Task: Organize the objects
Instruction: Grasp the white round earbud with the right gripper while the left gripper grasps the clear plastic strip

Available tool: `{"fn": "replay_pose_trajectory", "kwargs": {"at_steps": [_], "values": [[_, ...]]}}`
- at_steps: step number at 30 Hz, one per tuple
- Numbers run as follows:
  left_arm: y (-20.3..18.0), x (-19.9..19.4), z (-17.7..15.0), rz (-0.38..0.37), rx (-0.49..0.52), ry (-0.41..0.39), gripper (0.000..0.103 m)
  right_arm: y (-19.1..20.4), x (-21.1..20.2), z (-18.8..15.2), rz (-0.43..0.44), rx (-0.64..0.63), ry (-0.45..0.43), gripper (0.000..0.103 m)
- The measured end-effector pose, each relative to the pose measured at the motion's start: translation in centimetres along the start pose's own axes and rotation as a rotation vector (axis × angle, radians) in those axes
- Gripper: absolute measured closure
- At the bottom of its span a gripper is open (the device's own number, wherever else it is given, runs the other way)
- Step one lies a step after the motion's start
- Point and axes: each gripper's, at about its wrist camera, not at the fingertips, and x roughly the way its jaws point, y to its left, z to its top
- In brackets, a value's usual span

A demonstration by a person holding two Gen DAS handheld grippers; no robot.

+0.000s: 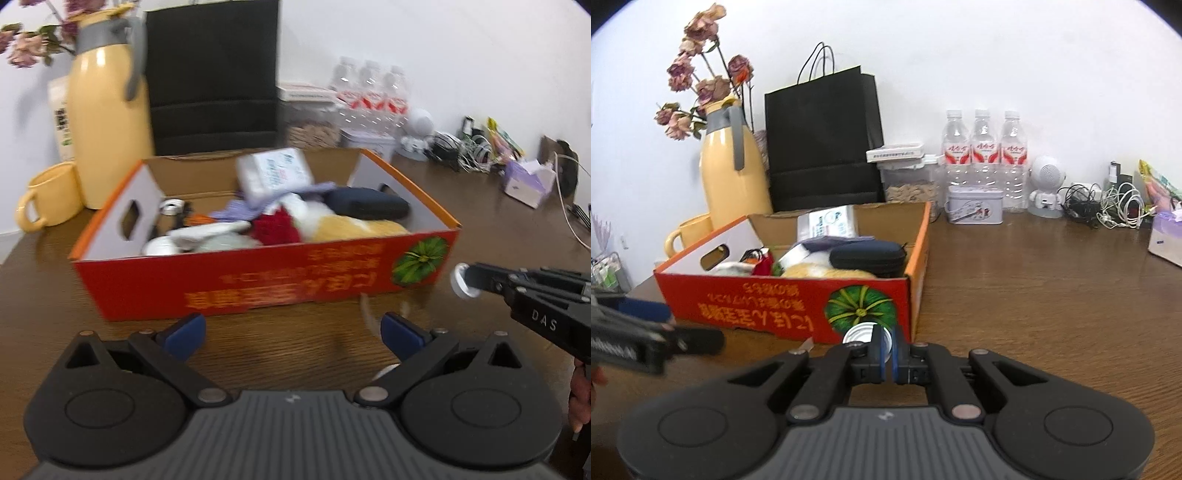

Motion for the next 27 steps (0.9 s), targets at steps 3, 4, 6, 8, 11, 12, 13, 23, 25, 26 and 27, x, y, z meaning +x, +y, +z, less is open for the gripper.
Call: {"fn": "replay_pose_trajectory", "kwargs": {"at_steps": [3,4,6,8,11,12,13,23,25,26,27], "values": [[-1.3,1.1,0.1,-0.012,0.012,0.019,0.001,-0.6,0.0,0.1,-0.009,-0.006,-0.007,0.1],[-1.7,1.4,0.1,-0.013,0.014,0.028,0.001,-0.9,0.0,0.1,-0.011,-0.008,-0.007,0.1],[-2.4,2.1,0.2,-0.014,0.019,0.043,0.005,-1.4,0.1,0.2,-0.013,-0.011,-0.007,0.1],[-3.1,2.7,0.1,-0.025,0.028,0.058,0.013,-2.0,0.3,0.2,-0.015,-0.011,-0.002,0.1],[-4.0,3.6,-0.1,-0.038,0.035,0.083,0.028,-2.5,0.3,0.2,-0.014,-0.006,0.003,0.1],[-4.4,3.9,-0.2,-0.039,0.04,0.089,0.029,-2.6,0.3,0.2,-0.01,-0.007,0.0,0.1],[-4.7,4.1,-0.3,-0.03,0.047,0.09,0.029,-2.6,0.2,0.1,-0.006,-0.008,-0.001,0.1],[-7.0,4.8,-0.5,-0.04,0.108,0.083,0.089,-2.3,-0.1,0.0,0.02,-0.016,-0.012,0.1],[-7.0,4.8,-0.4,-0.031,0.108,0.079,0.093,-2.2,-0.2,0.0,0.022,-0.019,-0.012,0.1],[-6.9,4.8,-0.4,-0.034,0.103,0.078,0.094,-2.2,-0.2,0.0,0.022,-0.02,-0.013,0.1],[-6.9,4.8,-0.4,-0.041,0.1,0.078,0.096,-2.2,-0.2,0.0,0.021,-0.02,-0.013,0.1]]}}
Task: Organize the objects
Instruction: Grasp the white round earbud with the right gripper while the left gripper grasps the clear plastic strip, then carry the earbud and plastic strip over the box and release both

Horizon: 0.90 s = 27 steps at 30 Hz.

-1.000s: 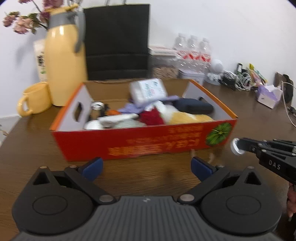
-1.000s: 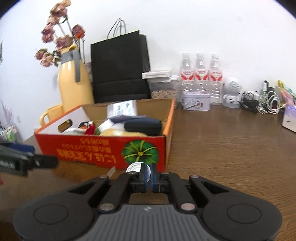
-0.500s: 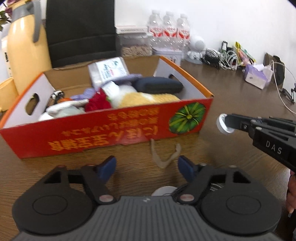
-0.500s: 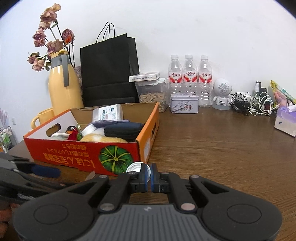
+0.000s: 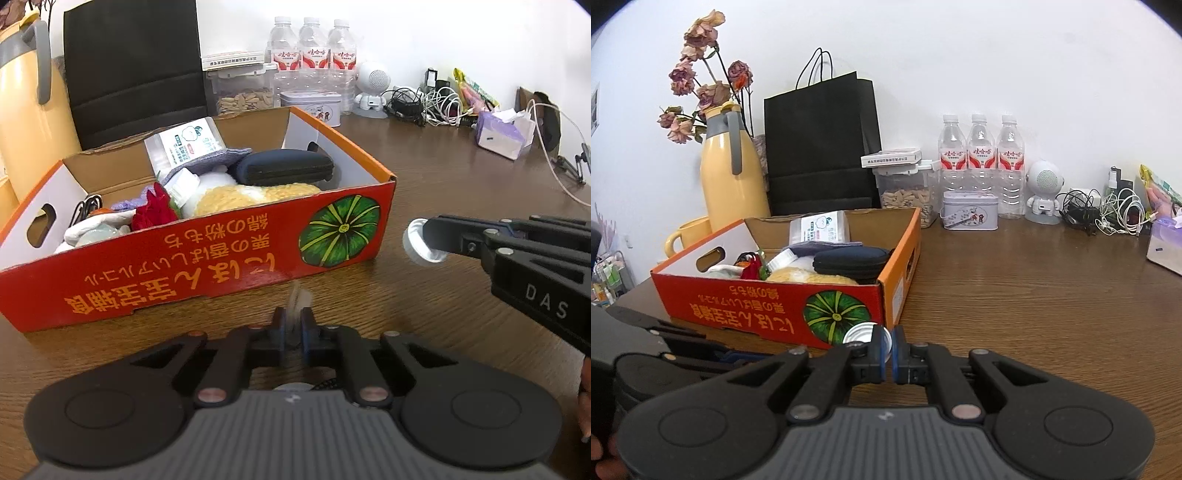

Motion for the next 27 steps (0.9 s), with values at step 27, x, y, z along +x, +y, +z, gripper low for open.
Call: {"fn": "replay_pose_trajectory", "kwargs": {"at_steps": [27], "values": [[4.7,-8.1,3.4,-0.019,-0.036,-0.216,0.097,4.3,-0.9,4.2,0.01,-0.072,-0.108,0.1]]}}
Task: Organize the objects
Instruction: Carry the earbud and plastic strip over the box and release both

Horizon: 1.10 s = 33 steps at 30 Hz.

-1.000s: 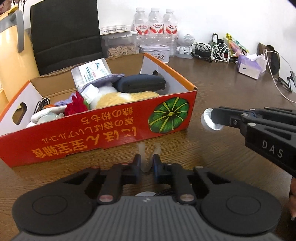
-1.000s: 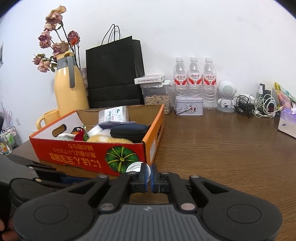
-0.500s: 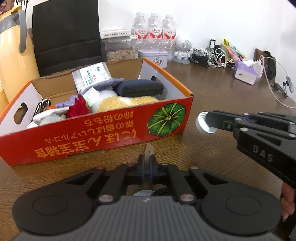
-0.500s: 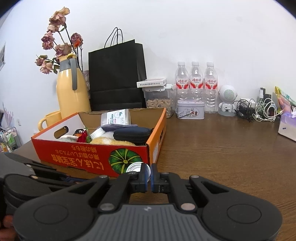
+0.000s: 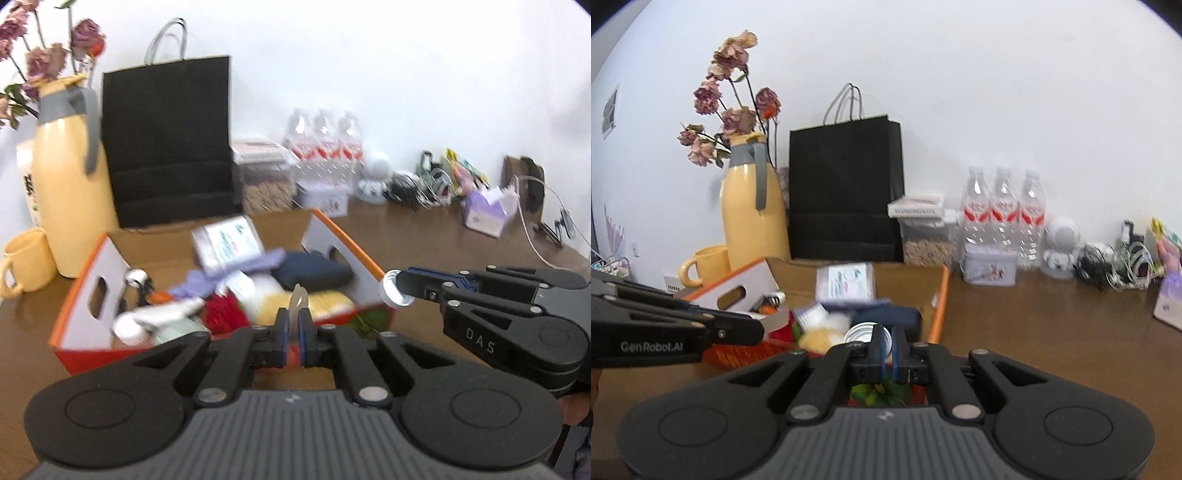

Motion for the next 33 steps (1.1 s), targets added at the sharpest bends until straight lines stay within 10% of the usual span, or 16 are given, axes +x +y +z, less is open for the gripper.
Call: {"fn": "replay_pose_trajectory", "kwargs": {"at_steps": [28,31,33], "values": [[9.1,6.0,2.0,0.127,-0.106,-0.065,0.094,3.4,10.9,3.4,-0.034,0.028,0.052,0.094],[9.4,5.9,1.9,0.147,-0.107,-0.072,0.062,3.1,10.9,3.5,-0.051,0.032,0.068,0.072],[9.6,5.7,1.9,0.183,-0.12,-0.099,0.026,2.9,10.9,3.4,-0.048,0.031,0.073,0.021]]}}
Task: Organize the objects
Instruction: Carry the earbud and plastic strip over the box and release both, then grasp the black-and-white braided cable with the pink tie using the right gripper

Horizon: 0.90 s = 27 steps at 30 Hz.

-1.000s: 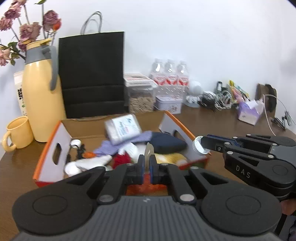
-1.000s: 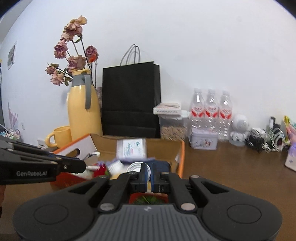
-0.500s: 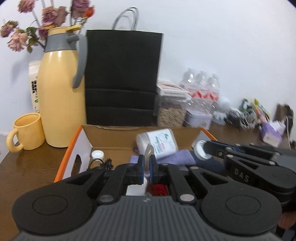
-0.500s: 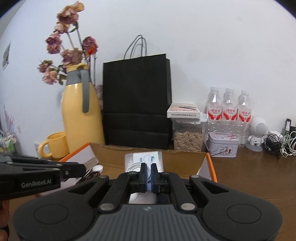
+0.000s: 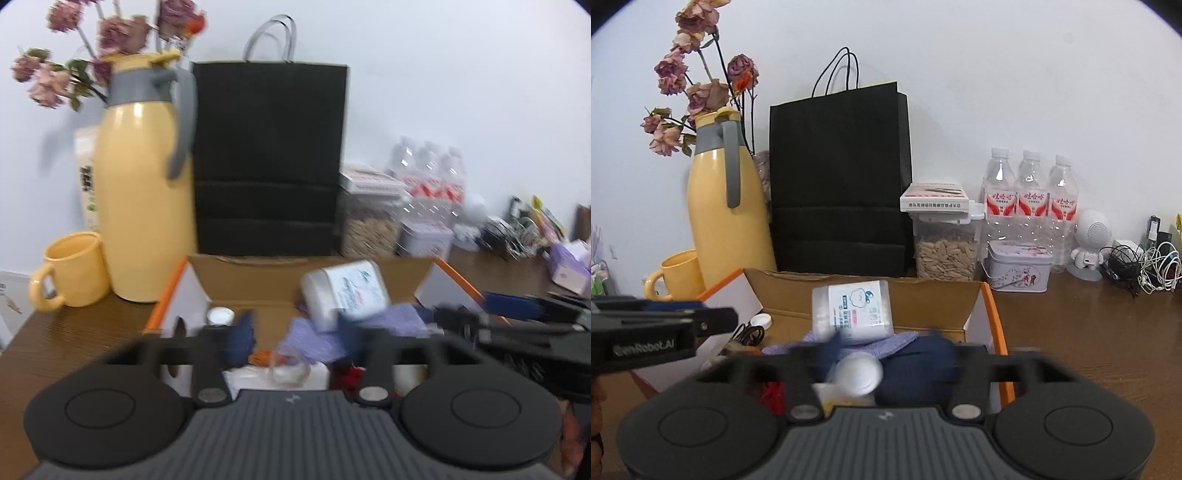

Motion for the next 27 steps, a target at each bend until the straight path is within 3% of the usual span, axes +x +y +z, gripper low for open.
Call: {"fn": "replay_pose_trajectory", "kwargs": {"at_steps": [1,3,16,27], "values": [[0.1,-0.2,0.0,0.024,-0.004,-0.022,0.011,-0.1,0.0,-0.1,0.005,0.002,-0.006,0.013],[0.1,-0.7,0.0,0.075,-0.009,-0.055,0.0,-0.3,-0.1,0.0,0.005,0.013,-0.011,0.009],[0.5,-1.2,0.6,0.07,-0.029,-0.054,0.0,0.0,-0.5,0.2,-0.012,-0.003,-0.019,0.005],[0.6,-4.9,0.6,0.033,-0.023,-0.068,0.0,0.7,-4.7,0.4,0.008,-0.032,-0.072,0.0]]}}
